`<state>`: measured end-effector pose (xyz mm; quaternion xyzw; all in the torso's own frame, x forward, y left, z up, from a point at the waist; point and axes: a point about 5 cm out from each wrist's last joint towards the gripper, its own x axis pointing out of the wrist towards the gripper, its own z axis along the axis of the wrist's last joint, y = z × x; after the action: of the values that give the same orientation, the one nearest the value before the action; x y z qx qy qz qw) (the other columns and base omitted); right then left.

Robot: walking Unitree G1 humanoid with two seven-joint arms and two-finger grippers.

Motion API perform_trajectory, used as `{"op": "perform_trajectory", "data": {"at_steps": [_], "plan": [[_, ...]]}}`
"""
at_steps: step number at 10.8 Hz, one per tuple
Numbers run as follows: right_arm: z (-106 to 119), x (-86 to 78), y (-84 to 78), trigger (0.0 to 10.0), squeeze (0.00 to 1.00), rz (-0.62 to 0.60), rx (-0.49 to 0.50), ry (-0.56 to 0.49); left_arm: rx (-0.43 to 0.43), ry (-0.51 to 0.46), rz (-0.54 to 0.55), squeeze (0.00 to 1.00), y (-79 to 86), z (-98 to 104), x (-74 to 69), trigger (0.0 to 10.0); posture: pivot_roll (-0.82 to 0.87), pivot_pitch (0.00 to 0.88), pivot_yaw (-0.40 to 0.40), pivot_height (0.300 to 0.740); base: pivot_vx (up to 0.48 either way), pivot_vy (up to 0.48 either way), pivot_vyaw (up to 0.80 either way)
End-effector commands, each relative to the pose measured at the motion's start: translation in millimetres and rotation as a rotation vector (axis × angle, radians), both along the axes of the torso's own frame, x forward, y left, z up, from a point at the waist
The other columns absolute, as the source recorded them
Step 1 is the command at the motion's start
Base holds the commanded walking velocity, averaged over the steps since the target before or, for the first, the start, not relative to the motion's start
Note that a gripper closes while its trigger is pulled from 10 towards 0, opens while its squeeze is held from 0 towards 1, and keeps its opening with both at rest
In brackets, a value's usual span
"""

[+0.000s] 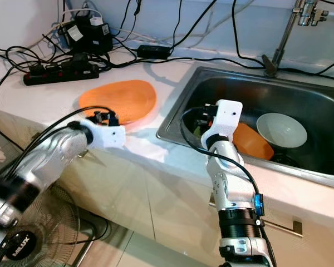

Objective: Kitchen organization

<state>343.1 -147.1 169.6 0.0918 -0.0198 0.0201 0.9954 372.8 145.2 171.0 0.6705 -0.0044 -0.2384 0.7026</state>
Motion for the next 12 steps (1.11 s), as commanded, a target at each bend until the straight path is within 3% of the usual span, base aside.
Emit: {"op": "perform_trajectory", "data": {"at_steps": [1,3,4,5,12], "plan": [[0,-2.4,2.3,10.0,0.0,0.002,0.007,0.008,0.036,0.019,0.007,0.0,2.7,-7,1.4,10.0,0.11,0.065,0.07,0.74,0.0,0.0,0.0],[-2,-5.6,6.2,10.0,0.0,0.002,0.015,0.018,0.061,0.028,0.03,0.0,4.4,-17,7.8,10.0,0.1,0.075,0.082,0.74,0.0,0.0,0.0],[-3,-5.7,6.8,10.0,0.0,0.001,0.018,0.021,0.062,0.028,0.028,0.0,3.5,-18,8.8,2.4,0.1,0.077,0.084,0.74,0.0,0.0,0.0],[-2,-5.8,7.7,10.0,0.0,0.002,0.02,0.024,0.068,0.026,0.019,0.0,2.4,-19,9.7,0.0,0.1,0.077,0.085,0.74,0.0,0.0,0.0],[2,-1.2,8.8,10.0,0.0,0.006,0.024,0.019,0.07,-0.017,0.005,0.0,5.0,-16,15.1,0.0,0.11,0.055,0.071,0.74,0.0,0.0,0.0]]}}
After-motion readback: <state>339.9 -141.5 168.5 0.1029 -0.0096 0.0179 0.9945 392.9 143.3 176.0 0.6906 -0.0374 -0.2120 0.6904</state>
